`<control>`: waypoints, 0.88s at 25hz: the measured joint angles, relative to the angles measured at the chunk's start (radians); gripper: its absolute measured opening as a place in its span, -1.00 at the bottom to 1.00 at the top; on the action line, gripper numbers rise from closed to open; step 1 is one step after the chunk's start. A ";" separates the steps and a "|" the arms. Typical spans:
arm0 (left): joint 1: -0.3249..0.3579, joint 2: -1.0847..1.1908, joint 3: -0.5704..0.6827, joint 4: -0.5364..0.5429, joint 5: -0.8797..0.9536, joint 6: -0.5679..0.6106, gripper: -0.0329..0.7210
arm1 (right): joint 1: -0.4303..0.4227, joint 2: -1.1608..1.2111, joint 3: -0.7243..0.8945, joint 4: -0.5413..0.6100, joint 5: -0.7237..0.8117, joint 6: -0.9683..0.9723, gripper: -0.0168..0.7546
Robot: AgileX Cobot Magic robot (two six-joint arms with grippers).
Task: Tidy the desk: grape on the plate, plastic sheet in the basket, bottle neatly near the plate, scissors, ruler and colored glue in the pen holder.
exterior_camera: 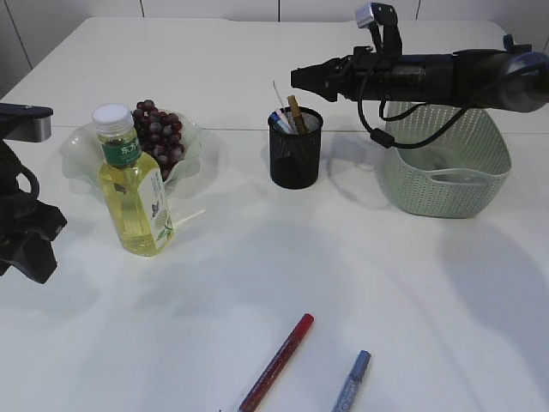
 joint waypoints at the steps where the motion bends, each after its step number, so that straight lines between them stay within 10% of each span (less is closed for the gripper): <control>1: 0.000 0.000 0.000 0.000 0.000 0.000 0.05 | 0.000 0.000 0.000 -0.003 0.000 0.020 -0.01; 4: 0.000 0.000 0.000 0.000 0.000 0.000 0.05 | 0.000 -0.025 0.000 -0.106 -0.054 0.160 0.00; 9: 0.000 0.000 0.000 0.000 0.000 0.000 0.05 | 0.000 -0.162 0.000 -0.608 -0.078 0.684 0.01; 15: 0.000 0.000 0.000 0.000 -0.008 0.000 0.05 | 0.027 -0.328 0.000 -1.181 0.222 1.275 0.00; 22: 0.000 0.000 0.000 0.009 -0.035 0.000 0.05 | 0.147 -0.507 0.092 -1.340 0.283 1.460 -0.01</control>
